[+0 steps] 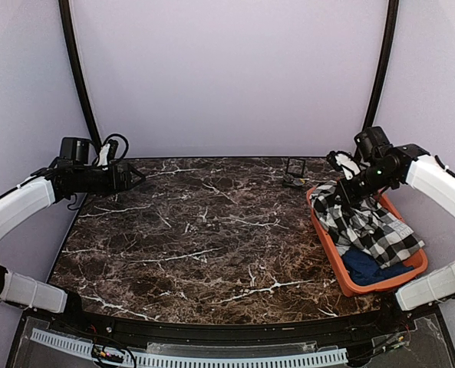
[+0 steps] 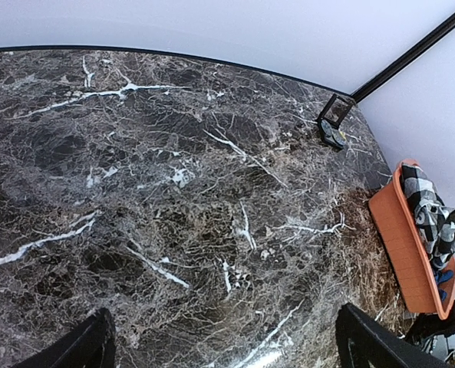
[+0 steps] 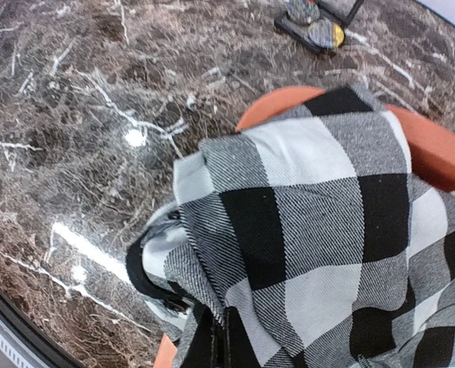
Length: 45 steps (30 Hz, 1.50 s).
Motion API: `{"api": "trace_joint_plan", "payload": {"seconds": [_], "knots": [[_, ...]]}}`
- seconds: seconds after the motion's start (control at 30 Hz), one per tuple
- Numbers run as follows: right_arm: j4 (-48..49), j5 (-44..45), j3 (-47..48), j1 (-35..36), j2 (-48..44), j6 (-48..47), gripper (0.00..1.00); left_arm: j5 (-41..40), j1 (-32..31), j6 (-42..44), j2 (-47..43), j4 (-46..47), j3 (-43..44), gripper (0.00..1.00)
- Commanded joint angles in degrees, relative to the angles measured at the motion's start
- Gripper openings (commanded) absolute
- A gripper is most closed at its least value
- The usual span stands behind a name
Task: Pin the brooch onto the clothing
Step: Pick up the crumpled clothing from the bin, then pass from the right arm to the left
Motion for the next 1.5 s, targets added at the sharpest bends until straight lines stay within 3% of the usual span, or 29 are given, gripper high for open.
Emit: {"api": "trace_joint_plan", "payload": {"seconds": [0.0,0.13,0.23,0.4,0.57,0.7,0.83,0.93,1.1,1.3,1.47], "knots": [[5.3,-7.7,8.4,0.3,-4.6,-0.8,0.0,2.7,0.3,-0.5,-0.2,1.6,-1.1,1.0],[12.4,-19.9,16.1,0.4,-7.3,-1.1,0.0,4.2,0.4,-0.3,-1.2,3.3,-1.4,1.0],[14.0,-29.7,24.9,1.3,-3.8,-1.9,0.0,4.6,0.4,0.0,-2.5,4.4,-1.9,1.0],[10.2,-37.1,42.8,9.7,8.1,-5.4,0.0,6.2,0.5,-0.1,-4.5,6.9,-2.6,1.0],[19.5,-42.9,50.2,18.4,14.8,-4.6,0.0,6.9,0.9,0.0,-7.1,8.9,-3.6,1.0],[31.2,-42.7,47.9,20.0,17.2,0.5,0.0,7.9,0.9,-0.7,-9.6,11.6,-4.9,1.0],[33.7,-37.6,43.2,21.2,20.6,1.8,0.0,7.3,0.9,-3.0,-12.9,11.4,-4.8,1.0],[38.0,-34.5,32.6,21.4,19.7,3.8,0.0,5.9,0.8,-3.7,-15.7,9.2,-5.0,1.0],[53.5,-32.2,12.4,21.6,15.0,8.9,0.0,8.3,0.6,-8.4,-19.5,9.8,-10.2,1.0],[48.7,-26.2,7.3,21.6,14.9,6.0,0.0,8.9,-6.2,-19.2,-20.4,23.3,-22.8,1.0],[46.7,-24.3,2.3,21.5,11.1,3.9,0.0,3.6,-13.8,-19.7,-18.6,27.5,-27.7,1.0]]}}
